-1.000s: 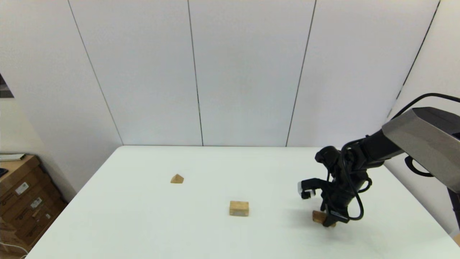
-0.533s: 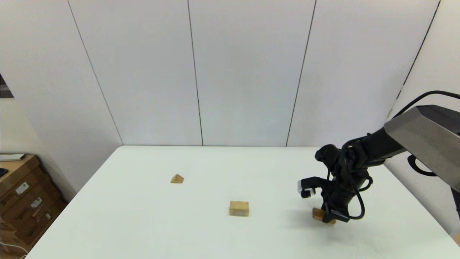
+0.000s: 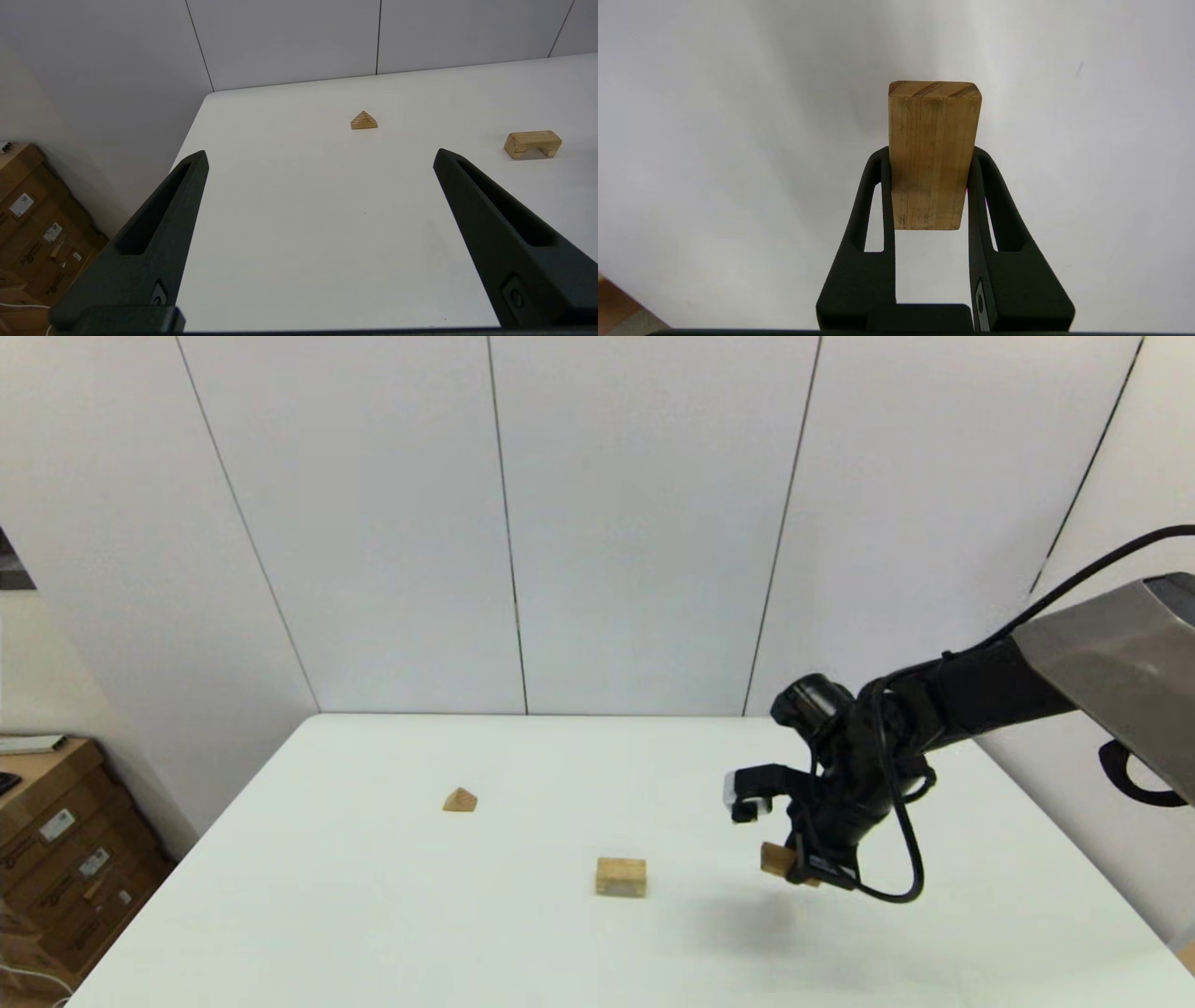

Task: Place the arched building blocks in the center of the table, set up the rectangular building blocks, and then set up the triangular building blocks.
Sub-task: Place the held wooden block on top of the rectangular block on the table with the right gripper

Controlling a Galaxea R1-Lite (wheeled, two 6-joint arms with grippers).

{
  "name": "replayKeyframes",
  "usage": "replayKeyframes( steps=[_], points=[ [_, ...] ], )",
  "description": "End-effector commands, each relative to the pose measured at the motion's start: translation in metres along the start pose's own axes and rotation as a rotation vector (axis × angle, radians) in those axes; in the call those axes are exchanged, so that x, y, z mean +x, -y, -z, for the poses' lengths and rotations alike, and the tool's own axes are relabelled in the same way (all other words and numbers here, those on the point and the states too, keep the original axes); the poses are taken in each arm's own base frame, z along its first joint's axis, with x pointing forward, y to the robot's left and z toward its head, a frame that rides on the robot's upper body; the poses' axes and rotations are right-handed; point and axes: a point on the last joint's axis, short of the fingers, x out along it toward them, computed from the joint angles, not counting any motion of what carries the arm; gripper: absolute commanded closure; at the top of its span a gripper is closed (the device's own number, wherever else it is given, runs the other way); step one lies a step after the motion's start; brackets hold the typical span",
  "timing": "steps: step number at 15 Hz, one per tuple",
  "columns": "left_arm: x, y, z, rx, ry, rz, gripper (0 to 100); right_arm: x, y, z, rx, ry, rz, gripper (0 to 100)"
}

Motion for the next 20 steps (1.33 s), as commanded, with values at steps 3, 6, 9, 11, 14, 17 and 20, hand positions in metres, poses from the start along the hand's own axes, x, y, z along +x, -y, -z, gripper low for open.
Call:
replayKeyframes(
  steps=[3,6,9,11,14,17,20],
  points=[
    [0.0,0.0,0.0,0.0,-0.001,0.001,0,-0.014,-0.035,-0.076,0.021,0.033,-0.023,100],
    [0.0,0.0,0.0,0.0,-0.002,-0.001,0,-0.01,-0.044,-0.104,0.026,0.05,-0.024,100],
    [0.0,0.0,0.0,0.0,-0.001,0.001,0,-0.003,-0.049,-0.128,0.014,0.042,-0.014,100],
    [0.0,0.0,0.0,0.0,-0.001,0.001,0,0.003,-0.048,-0.145,0.031,0.053,-0.008,100],
    [0.0,0.0,0.0,0.0,-0.001,0.001,0,0.017,-0.05,-0.161,0.042,0.071,-0.004,100],
    [0.0,0.0,0.0,0.0,-0.001,0.001,0,0.026,-0.051,-0.163,0.018,0.073,-0.014,100],
    [0.0,0.0,0.0,0.0,-0.001,0.001,0,0.031,-0.046,-0.159,-0.045,0.061,-0.016,100]
  ],
)
